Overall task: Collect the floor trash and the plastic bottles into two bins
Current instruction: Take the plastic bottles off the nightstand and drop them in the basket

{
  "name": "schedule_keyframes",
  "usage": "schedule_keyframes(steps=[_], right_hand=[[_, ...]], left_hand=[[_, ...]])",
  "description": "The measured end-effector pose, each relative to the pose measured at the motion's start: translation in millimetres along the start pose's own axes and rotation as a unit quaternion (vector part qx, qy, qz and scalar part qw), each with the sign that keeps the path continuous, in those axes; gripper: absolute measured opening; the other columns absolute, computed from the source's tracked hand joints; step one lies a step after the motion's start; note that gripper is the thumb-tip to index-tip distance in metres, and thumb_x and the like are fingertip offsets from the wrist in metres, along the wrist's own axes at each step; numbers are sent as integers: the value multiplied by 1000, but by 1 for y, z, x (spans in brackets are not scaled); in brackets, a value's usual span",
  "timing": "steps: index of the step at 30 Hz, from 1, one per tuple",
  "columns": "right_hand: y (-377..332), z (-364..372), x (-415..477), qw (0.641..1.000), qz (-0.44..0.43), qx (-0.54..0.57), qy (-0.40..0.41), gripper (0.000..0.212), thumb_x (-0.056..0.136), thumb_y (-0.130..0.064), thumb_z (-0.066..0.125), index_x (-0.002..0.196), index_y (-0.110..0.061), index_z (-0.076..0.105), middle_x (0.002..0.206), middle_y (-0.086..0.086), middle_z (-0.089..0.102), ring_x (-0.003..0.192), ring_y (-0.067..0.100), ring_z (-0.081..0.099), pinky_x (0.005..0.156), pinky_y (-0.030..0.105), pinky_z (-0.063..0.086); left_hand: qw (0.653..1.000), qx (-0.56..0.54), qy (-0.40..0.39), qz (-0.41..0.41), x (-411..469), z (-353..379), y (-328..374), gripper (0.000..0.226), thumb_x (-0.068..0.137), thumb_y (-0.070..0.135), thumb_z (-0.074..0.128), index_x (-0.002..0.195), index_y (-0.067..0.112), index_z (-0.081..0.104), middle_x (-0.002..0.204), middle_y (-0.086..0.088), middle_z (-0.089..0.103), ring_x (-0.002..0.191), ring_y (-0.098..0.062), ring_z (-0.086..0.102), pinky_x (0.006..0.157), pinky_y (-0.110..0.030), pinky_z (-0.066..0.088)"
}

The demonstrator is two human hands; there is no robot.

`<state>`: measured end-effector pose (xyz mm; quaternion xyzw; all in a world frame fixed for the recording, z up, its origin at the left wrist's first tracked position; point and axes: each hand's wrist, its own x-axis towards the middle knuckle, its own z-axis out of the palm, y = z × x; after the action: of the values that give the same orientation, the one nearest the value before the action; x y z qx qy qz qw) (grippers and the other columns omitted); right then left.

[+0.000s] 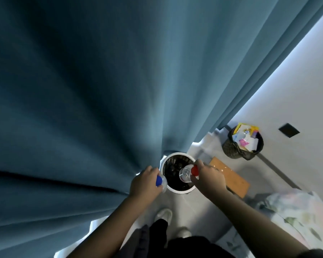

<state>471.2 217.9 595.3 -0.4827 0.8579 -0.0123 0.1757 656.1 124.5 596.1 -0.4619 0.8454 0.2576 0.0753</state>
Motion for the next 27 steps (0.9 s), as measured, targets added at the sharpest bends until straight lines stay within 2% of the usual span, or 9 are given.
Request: schedule_keyframes(steps=[4,7,11,16,19,23,27], right_hand=[[45,16,43,999,30,5,-41,35,88,-34,54,119,-22,46,108,2,64,96,27,63,81,36,48],[72,38,74,996,43,12,-81,34,87,-32,53,119,-22,45,106,2,66,94,25,63,79,36,51],[102,81,116,991,13,-9,-132,31,88,-27,50,118,-19,45,108,4,65,95,26,63,76,34,48],[121,154,152,982,-10,-1,-189,38,91,-30,48,127,-19,41,115,5,61,104,26,60,83,37,50],[130,209,176,979,-15,11,-204,38,91,-33,50,126,-20,41,115,4,61,103,25,60,84,37,51],[141,285,210,978,-23,-6,-207,49,92,-33,50,137,-20,33,121,4,56,106,24,59,81,34,50],[153,359,241,977,-17,2,-213,44,93,-31,50,132,-19,35,120,5,54,103,27,62,76,35,49]], left_hand=[[999,-4,-20,-30,47,24,21,31,81,35,62,107,21,55,113,1,52,102,-22,55,72,-28,40],[998,-9,-26,-64,79,52,33,32,82,35,60,110,21,54,114,1,52,104,-21,56,76,-30,44],[994,-1,-45,-103,119,105,45,28,86,37,56,108,21,53,114,2,51,105,-19,57,76,-31,45],[985,-35,-96,-142,161,187,35,25,85,35,55,104,21,49,113,2,50,103,-19,55,78,-32,45],[983,-35,-110,-140,193,240,18,24,86,36,55,104,21,48,112,2,50,102,-18,56,77,-32,45],[987,-21,-116,-112,243,313,-6,31,85,39,60,108,21,48,116,2,49,104,-20,57,75,-31,44],[990,8,-116,-79,289,389,-29,34,87,35,61,114,21,47,119,1,47,107,-19,56,77,-30,45]])
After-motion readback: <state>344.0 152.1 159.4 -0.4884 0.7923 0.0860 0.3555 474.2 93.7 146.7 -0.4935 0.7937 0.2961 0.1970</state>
